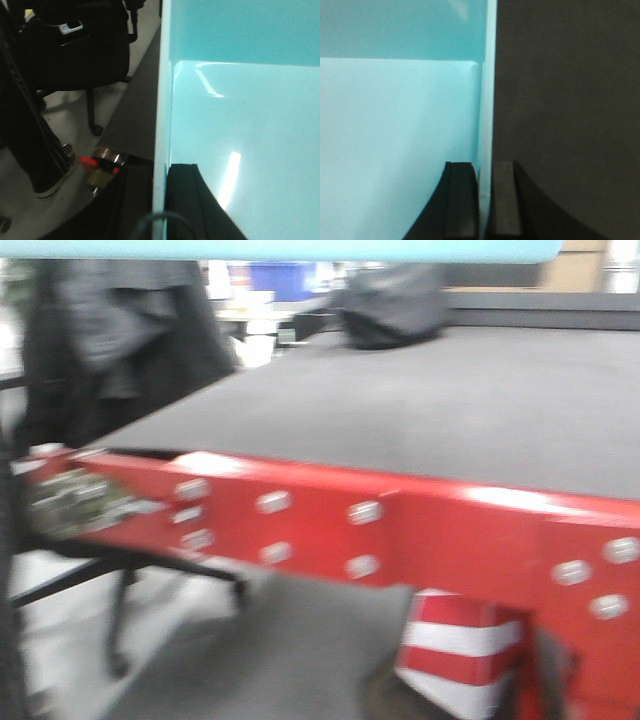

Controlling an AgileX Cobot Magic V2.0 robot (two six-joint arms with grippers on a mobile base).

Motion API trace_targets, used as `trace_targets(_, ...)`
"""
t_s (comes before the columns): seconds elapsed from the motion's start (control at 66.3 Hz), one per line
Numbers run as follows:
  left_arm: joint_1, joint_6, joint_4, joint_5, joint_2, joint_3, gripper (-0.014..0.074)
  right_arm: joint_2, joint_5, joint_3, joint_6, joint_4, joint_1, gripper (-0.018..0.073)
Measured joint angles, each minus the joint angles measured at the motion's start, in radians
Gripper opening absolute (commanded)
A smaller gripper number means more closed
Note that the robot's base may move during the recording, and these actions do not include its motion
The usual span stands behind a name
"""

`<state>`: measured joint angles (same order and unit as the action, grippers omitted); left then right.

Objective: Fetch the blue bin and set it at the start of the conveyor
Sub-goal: 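Hold the bin with both grippers while driving to the conveyor, then lower the held bin onto the grey conveyor belt with both grippers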

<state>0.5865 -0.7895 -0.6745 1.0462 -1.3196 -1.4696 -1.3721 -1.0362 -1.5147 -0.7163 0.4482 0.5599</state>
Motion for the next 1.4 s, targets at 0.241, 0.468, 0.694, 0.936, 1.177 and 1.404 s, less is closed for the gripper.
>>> trace_targets(0.241,0.0,0.0,0.0,0.0,0.0,0.0,-0.0111,0.0,-0.002,0.0,0.0,0.0,0.0,-0.0167)
trace_targets(0.468,0.0,0.0,0.0,0.0,0.0,0.0,-0.0111,0.0,-0.002,0.0,0.0,0.0,0.0,-0.0167)
trace_targets(0.694,0.0,0.0,0.0,0.0,0.0,0.0,-0.0111,0.0,-0.002,0.0,0.0,0.0,0.0,-0.0167)
trace_targets(0.936,0.0,0.0,0.0,-0.002,0.0,0.0,-0.0111,0.0,-0.002,0.0,0.0,0.0,0.0,-0.0167)
trace_targets(1.177,0.0,0.0,0.0,-0.002,0.0,0.0,-0.0111,0.0,-0.002,0.0,0.0,0.0,0.0,-0.0167)
trace_targets(1.404,0.0,0.0,0.0,-0.002,0.0,0.0,-0.0111,0.0,-0.002,0.0,0.0,0.0,0.0,-0.0167)
